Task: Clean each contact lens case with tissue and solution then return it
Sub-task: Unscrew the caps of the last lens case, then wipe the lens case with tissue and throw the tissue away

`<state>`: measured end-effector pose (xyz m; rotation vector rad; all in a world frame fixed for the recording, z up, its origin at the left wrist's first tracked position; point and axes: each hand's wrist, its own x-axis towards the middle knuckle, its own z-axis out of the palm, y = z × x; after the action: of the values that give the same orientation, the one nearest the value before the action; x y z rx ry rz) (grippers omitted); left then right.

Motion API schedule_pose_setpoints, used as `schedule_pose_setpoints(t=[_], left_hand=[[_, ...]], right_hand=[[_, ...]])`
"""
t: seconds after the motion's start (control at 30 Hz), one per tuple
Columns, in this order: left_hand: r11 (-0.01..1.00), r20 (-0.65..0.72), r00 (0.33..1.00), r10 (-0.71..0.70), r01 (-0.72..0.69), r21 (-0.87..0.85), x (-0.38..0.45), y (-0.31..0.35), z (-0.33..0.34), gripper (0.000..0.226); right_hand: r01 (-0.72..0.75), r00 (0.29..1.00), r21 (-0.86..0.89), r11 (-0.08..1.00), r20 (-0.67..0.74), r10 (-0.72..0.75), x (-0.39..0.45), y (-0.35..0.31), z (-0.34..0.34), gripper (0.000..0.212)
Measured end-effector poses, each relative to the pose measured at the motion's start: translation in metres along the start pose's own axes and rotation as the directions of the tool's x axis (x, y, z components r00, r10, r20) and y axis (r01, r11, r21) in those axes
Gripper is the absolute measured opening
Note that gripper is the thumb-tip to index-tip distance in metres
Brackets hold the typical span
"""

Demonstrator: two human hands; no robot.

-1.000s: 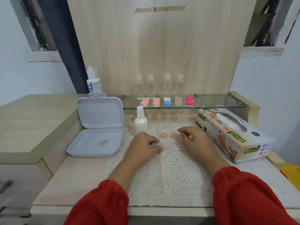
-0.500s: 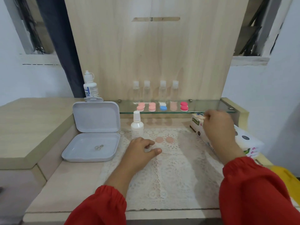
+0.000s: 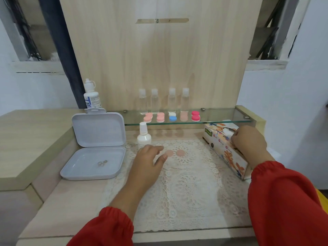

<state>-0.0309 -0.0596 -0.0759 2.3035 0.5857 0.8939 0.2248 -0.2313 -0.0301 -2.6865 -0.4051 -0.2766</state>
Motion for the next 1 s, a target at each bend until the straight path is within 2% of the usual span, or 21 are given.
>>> schedule_pose_setpoints(t=[0.07,0.13,0.2,0.27,0.33,0.5,0.63,0.7,0.8,1.0], left_hand=[[0.993,-0.023,0.997,0.076,-0.077,-0.091,0.0,0.023,0.007,0.025],[0.974,0.066,0.993,0.098,-0.082,-0.211,0.002,0.052,0.022,0.025],[0.953,0.235,0.971,0.049,0.025,-0.302,0.007,0.076,0.047,0.031],[0.917,0.389,0.921,-0.023,0.174,-0.359,0.012,0.09,0.076,0.037],[0.881,0.455,0.888,-0.07,0.269,-0.389,0.015,0.096,0.099,0.041],[0.832,0.479,0.871,-0.108,0.343,-0.436,0.025,0.101,0.126,0.042],[0.803,0.489,0.863,-0.123,0.377,-0.462,0.034,0.102,0.134,0.041],[0.79,0.486,0.865,-0.126,0.384,-0.478,0.036,0.103,0.136,0.04],[0.777,0.486,0.864,-0.129,0.392,-0.491,0.036,0.106,0.139,0.04],[0.763,0.469,0.878,-0.094,0.366,-0.532,0.031,0.104,0.133,0.038]], right_hand=[[0.004,1.0,0.007,1.0,0.011,-0.004,0.002,0.001,-0.001,0.013],[0.014,0.999,0.01,1.0,0.046,-0.014,0.006,0.0,-0.003,0.016],[0.008,0.998,0.009,1.0,0.066,-0.009,0.007,-0.003,-0.004,0.015],[0.007,0.998,0.007,1.0,0.064,-0.008,0.006,-0.005,-0.003,0.012],[0.016,0.997,-0.013,1.0,0.071,-0.015,0.005,-0.005,-0.003,0.016],[0.071,0.993,-0.055,0.996,0.097,-0.066,0.007,-0.001,-0.006,0.01],[0.071,0.991,-0.026,0.997,0.116,-0.068,0.013,0.001,-0.011,0.009],[0.097,0.987,-0.048,0.994,0.131,-0.09,0.015,0.002,-0.015,0.012],[0.124,0.99,-0.072,0.99,0.081,-0.118,0.012,0.004,-0.013,0.026],[0.071,0.996,0.025,0.997,0.061,-0.072,0.01,0.004,-0.008,0.034]])
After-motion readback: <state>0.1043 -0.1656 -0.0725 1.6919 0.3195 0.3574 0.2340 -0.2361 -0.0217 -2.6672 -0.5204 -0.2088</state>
